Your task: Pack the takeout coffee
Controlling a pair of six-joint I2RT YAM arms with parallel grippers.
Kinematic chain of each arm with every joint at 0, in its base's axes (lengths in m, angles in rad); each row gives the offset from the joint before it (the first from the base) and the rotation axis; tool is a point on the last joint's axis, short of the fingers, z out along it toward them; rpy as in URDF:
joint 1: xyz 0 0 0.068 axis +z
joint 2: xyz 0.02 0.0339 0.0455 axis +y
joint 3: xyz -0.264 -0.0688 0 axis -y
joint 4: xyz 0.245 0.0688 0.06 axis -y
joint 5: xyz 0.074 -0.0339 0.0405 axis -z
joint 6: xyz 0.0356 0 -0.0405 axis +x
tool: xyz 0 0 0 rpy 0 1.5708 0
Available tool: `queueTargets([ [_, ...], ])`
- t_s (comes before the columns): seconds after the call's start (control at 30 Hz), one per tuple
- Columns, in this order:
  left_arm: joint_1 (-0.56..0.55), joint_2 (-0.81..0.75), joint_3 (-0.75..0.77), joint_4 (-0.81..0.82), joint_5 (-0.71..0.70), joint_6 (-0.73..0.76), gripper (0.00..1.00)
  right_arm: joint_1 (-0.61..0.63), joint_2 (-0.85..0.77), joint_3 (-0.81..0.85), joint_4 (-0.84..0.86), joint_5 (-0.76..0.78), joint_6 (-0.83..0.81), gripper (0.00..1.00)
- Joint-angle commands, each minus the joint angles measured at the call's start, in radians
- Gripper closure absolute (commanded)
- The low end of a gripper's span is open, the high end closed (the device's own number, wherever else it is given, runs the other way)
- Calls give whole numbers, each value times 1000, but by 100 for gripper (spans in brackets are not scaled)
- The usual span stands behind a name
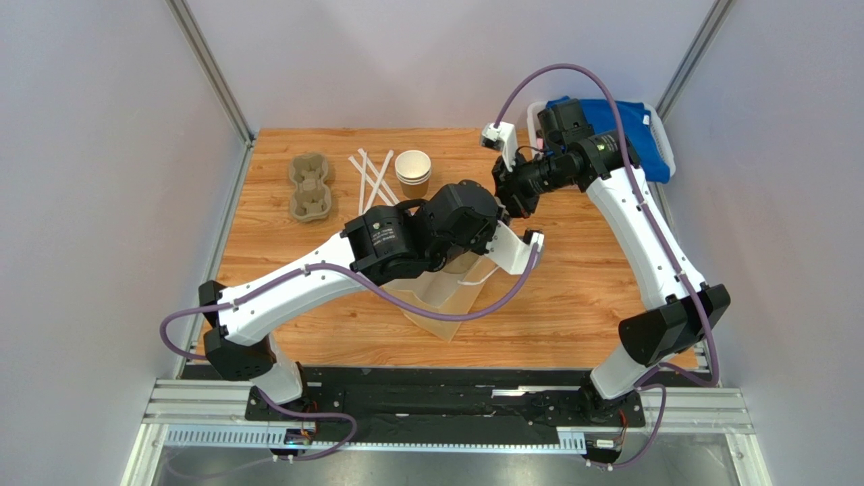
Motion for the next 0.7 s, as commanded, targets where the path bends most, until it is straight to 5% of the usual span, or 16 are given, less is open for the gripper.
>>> queueTargets([
  [0.0,-24,33,95,-102,-2,-27,100,6,-21,9,21,-22,-17,100],
  [0.13,-20,30,59,-152,22,-171,100,6,-25,4,19,-42,-25,100],
  [0.4,14,-71,-196,88,27,-279,100,6,-38,-16,4,-100,-94,100],
  [0.67,19,-53,-201,17,59,-449,100,6,-22,24,-30,-141,-152,100],
])
